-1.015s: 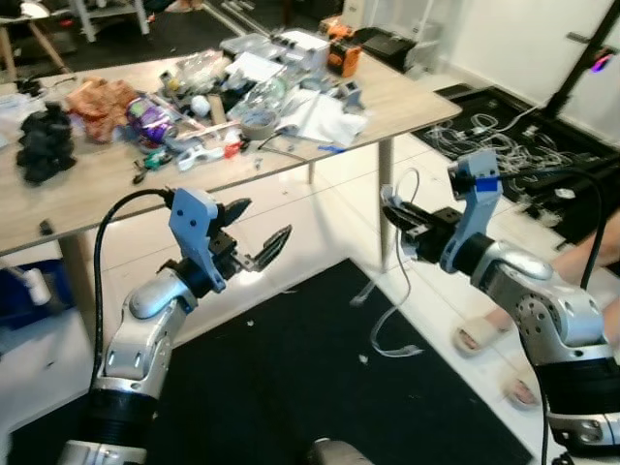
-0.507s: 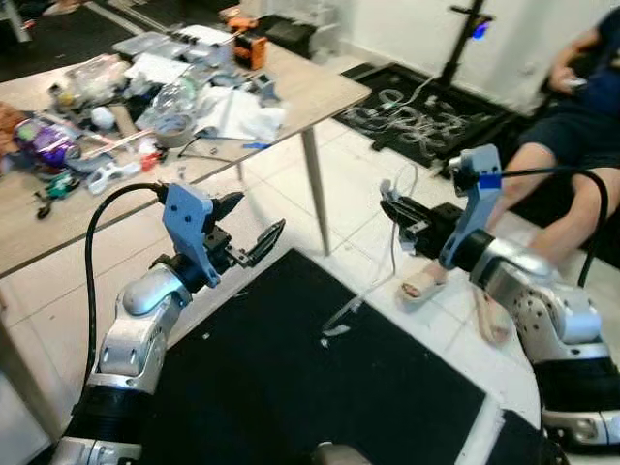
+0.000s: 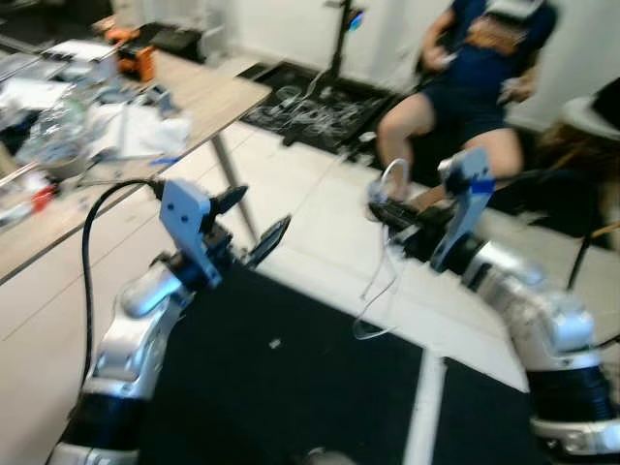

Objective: Picking trash to rubbish bin

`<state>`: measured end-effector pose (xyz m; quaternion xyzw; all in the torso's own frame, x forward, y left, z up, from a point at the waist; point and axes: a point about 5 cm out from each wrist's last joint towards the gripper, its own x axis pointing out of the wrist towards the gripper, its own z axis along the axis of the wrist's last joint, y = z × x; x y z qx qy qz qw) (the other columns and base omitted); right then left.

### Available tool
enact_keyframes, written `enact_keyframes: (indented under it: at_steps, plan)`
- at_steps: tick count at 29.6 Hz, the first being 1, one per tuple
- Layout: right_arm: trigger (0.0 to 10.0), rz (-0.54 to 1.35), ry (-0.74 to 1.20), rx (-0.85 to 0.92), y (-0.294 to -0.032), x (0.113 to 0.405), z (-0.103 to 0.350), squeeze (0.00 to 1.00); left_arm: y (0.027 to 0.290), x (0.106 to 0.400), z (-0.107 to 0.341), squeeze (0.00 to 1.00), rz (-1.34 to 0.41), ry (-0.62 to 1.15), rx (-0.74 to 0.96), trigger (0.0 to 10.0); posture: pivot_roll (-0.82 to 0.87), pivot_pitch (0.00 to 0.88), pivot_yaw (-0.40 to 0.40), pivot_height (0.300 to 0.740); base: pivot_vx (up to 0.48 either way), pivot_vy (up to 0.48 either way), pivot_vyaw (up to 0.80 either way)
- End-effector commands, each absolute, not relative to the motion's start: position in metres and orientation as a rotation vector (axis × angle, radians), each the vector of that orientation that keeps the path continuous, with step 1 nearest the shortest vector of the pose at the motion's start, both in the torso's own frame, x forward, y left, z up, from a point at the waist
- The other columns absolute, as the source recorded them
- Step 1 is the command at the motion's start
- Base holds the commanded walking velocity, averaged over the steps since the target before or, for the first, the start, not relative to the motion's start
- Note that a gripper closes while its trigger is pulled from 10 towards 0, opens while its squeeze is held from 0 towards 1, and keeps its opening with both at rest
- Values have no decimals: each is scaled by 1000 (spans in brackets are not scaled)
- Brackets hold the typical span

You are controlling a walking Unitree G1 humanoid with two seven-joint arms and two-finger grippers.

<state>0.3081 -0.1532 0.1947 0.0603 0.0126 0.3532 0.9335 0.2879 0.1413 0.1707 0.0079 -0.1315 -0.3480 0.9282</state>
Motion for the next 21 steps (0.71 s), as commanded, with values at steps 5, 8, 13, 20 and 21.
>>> enact_keyframes:
  at_steps: [5,8,13,20,21]
  plan:
    - [10000,729,19,122,-148,307,196,0,132,284,167,0,-748,-247,-8,10000,-43,0,-15,740,0,0,-788]
    - [10000,728,24,127,-146,305,194,0,131,286,168,0,-742,-242,-17,10000,-35,0,-18,740,0,0,-788]
    - [10000,726,31,118,-145,305,191,0,126,290,166,0,-716,-230,-34,10000,-32,0,-17,740,0,0,-788]
    - [10000,723,39,101,-146,306,189,0,124,293,166,0,-701,-225,-54,10000,-36,0,-21,740,0,0,-788]
    - [10000,724,40,99,-145,305,189,0,124,293,166,0,-701,-225,-55,10000,-36,0,-21,740,0,0,-788]
